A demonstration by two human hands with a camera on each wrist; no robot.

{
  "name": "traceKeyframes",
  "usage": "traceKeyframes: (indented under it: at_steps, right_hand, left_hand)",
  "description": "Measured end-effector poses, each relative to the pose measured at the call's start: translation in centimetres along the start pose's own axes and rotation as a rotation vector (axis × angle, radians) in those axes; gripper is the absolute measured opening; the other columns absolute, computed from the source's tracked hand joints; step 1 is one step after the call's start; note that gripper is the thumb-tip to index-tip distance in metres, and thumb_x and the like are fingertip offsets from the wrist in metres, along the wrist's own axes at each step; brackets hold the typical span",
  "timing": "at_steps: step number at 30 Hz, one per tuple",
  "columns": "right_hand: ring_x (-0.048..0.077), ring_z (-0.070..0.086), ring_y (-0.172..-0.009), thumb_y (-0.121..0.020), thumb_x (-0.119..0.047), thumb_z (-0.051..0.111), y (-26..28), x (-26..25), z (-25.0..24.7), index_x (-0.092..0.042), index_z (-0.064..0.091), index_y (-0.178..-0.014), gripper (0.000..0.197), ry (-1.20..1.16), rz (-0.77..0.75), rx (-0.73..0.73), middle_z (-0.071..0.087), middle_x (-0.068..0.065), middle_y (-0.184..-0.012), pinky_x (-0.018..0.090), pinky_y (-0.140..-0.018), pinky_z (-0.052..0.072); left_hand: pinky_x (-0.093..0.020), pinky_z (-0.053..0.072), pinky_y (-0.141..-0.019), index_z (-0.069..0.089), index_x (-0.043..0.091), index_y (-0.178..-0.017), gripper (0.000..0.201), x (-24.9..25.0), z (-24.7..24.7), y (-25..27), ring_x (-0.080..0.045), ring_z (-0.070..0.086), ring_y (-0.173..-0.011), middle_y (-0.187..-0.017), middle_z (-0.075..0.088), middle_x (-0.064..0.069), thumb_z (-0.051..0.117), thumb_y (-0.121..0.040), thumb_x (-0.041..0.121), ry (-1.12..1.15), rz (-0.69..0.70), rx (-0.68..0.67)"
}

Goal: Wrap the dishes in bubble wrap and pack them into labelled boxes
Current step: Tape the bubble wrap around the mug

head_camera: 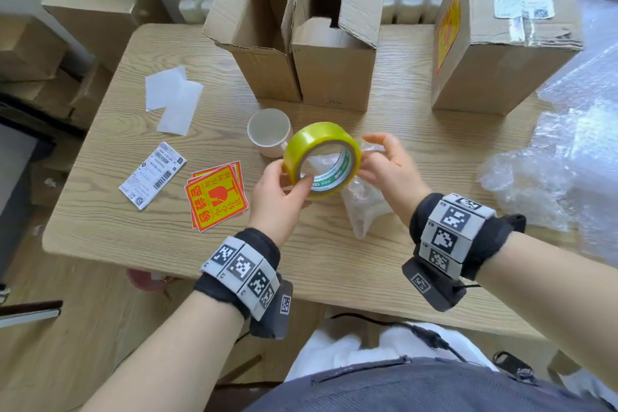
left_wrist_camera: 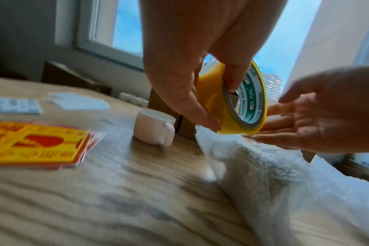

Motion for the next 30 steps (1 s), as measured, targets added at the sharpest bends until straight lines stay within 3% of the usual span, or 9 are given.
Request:
traceKeyframes:
  at_steps: [3, 7, 11, 15, 18, 20, 22, 26, 30]
  right_hand:
    - [0.029, 0.059, -0.104, -0.089, -0.001, 0.05, 0.2, 0.6, -1.5, -0.004, 0.059, -0.11, 0.023, 0.518, -0.304, 0.129, 0.063, 0.012, -0.105, 0.033, -0.096, 0.042]
    - [0.034, 0.044, -0.127, -0.086, -0.022, 0.064, 0.5, 3.4, -0.9, 0.004, 0.058, -0.122, 0.045, 0.97, -0.413, -0.119, 0.05, 0.02, -0.134, 0.031, -0.109, 0.028]
    - [0.045, 0.053, -0.116, -0.084, -0.038, 0.047, 0.4, 5.0, -0.7, 0.011, 0.06, -0.115, 0.059, 1.127, -0.48, -0.158, 0.055, 0.029, -0.126, 0.051, -0.099, 0.035]
    - [0.045, 0.054, -0.116, -0.081, -0.032, 0.058, 0.3, 4.7, -0.8, 0.012, 0.061, -0.114, 0.055, 1.243, -0.531, -0.183, 0.055, 0.03, -0.126, 0.058, -0.094, 0.042]
    - [0.044, 0.047, -0.124, -0.084, -0.031, 0.056, 0.3, 4.7, -0.8, 0.011, 0.056, -0.121, 0.056, 1.248, -0.518, -0.193, 0.049, 0.028, -0.134, 0.058, -0.101, 0.037]
    - [0.046, 0.047, -0.124, -0.083, -0.03, 0.055, 0.4, 4.9, -0.5, 0.011, 0.055, -0.122, 0.057, 1.243, -0.492, -0.215, 0.049, 0.029, -0.133, 0.059, -0.099, 0.038]
    - [0.05, 0.048, -0.12, -0.079, -0.025, 0.058, 0.5, 5.0, -0.4, 0.01, 0.054, -0.124, 0.056, 1.235, -0.483, -0.236, 0.049, 0.033, -0.131, 0.061, -0.096, 0.04]
    - [0.053, 0.048, -0.118, -0.08, -0.014, 0.063, 0.9, 4.8, -0.3, 0.0, 0.057, -0.125, 0.048, 1.29, -0.535, -0.238, 0.048, 0.035, -0.13, 0.061, -0.088, 0.043]
    - [0.047, 0.048, -0.122, -0.088, -0.029, 0.045, 1.3, 4.7, -0.3, -0.004, 0.054, -0.13, 0.049, 1.422, -0.558, -0.245, 0.048, 0.029, -0.134, 0.054, -0.091, 0.046]
  left_hand:
    - [-0.03, 0.06, -0.068, 0.053, 0.009, -0.11, 0.022, -0.8, 0.4, 0.2, -0.026, 0.064, -0.098, -0.104, 0.061, -0.013, 0.061, -0.089, 0.006, 0.14, -0.1, 0.02]
    - [-0.033, 0.06, -0.072, 0.051, 0.01, -0.107, 0.025, -1.4, 0.2, 0.1, -0.028, 0.062, -0.104, -0.108, 0.059, -0.015, 0.06, -0.087, -0.001, 0.15, -0.087, 0.013]
    - [-0.052, 0.057, -0.076, 0.051, 0.026, -0.085, 0.025, -1.0, -1.2, -0.3, -0.035, 0.063, -0.096, -0.092, 0.061, -0.007, 0.059, -0.071, 0.006, -0.058, 0.002, 0.008]
    - [-0.054, 0.054, -0.077, 0.052, 0.04, -0.081, 0.029, -1.1, -2.9, -0.1, -0.032, 0.061, -0.092, -0.084, 0.056, 0.008, 0.052, -0.066, 0.015, -0.245, 0.028, 0.022]
    - [-0.037, 0.05, -0.076, 0.052, 0.032, -0.084, 0.033, -1.9, -4.3, -0.4, -0.029, 0.058, -0.086, -0.079, 0.054, 0.006, 0.053, -0.078, -0.001, -0.37, 0.049, 0.065]
    - [-0.026, 0.034, -0.069, 0.054, 0.018, -0.095, 0.027, -2.0, -4.6, -0.1, -0.022, 0.05, -0.084, -0.085, 0.055, -0.001, 0.056, -0.078, -0.004, -0.519, 0.104, 0.068]
    - [-0.025, 0.031, -0.069, 0.054, 0.012, -0.098, 0.03, -2.2, -4.2, 0.0, -0.02, 0.048, -0.085, -0.092, 0.054, -0.005, 0.061, -0.073, -0.004, -0.571, 0.157, 0.038]
    - [-0.026, 0.034, -0.064, 0.047, 0.019, -0.09, 0.039, -2.4, -3.2, 0.3, -0.022, 0.051, -0.078, -0.084, 0.054, 0.0, 0.066, -0.067, -0.006, -0.545, 0.206, -0.085]
    - [-0.017, 0.037, -0.06, 0.051, 0.019, -0.093, 0.041, -2.3, -3.4, 0.9, -0.015, 0.052, -0.079, -0.083, 0.053, 0.009, 0.078, -0.064, 0.009, -0.546, 0.134, -0.248]
Point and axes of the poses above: each hand's wrist, its own y-axis away from the middle knuckle, its own z-axis out of the palm, x = y × z, the point moved 2 cm from there along -y, towards the middle knuckle
